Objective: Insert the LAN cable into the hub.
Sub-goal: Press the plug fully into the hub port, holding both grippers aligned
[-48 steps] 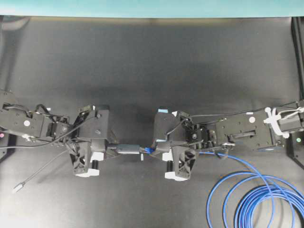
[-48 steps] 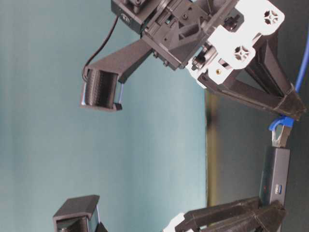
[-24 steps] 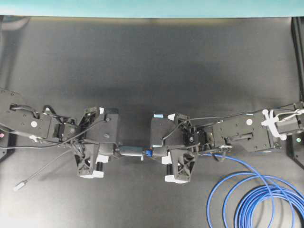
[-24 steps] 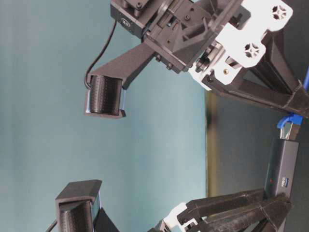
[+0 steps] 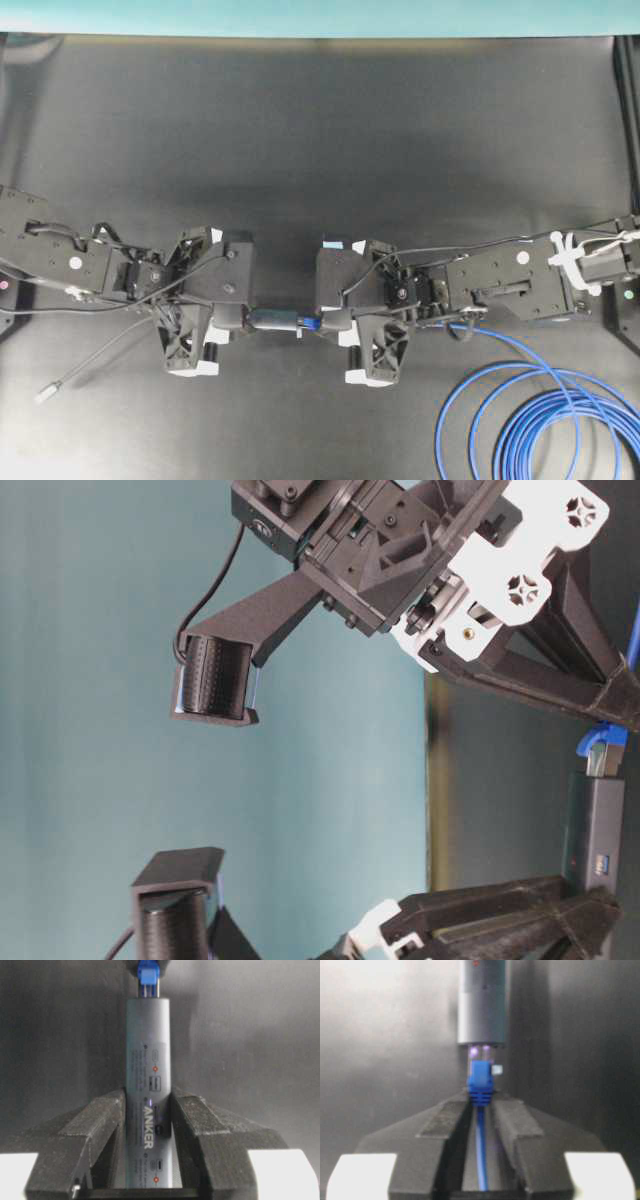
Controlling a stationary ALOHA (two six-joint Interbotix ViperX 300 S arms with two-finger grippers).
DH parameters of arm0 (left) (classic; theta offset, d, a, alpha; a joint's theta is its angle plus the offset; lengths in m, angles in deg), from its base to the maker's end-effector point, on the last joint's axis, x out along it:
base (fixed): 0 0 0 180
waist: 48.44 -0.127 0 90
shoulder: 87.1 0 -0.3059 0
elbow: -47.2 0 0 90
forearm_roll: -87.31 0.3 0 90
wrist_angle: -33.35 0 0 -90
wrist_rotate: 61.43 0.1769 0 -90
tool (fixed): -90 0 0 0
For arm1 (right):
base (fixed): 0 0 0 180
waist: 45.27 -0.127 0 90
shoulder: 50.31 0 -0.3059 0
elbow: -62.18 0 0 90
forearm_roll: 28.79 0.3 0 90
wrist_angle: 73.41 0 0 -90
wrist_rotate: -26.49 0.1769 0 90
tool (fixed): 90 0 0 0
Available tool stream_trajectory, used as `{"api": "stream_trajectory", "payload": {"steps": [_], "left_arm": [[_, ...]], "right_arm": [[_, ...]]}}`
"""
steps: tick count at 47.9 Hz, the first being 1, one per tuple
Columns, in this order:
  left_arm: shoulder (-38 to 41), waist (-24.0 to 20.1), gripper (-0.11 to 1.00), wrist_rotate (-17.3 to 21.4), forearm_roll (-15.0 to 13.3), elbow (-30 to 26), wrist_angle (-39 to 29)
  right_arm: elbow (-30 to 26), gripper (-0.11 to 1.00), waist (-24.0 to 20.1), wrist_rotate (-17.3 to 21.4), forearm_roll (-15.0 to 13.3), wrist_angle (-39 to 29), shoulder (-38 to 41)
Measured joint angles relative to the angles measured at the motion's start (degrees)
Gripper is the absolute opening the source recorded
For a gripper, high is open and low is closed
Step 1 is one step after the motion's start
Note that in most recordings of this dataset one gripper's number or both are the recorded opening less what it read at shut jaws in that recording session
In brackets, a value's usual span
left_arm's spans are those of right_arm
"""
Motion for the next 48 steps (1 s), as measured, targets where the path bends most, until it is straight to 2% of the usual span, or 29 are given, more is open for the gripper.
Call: {"api": "stream_trajectory", "payload": {"steps": [12, 48], "left_arm": [[0.97, 0.00, 0.28, 1.41, 0.00, -1.05, 0.00], [1.32, -0.53, 0.28, 1.49, 0.09, -1.23, 2.99]], "right_arm": [[0.00, 0.11, 0.00, 0.00, 0.00, 0.00, 0.35], [-0.62, 0.11, 0.44, -0.09, -0.44, 0.00, 1.41]]}}
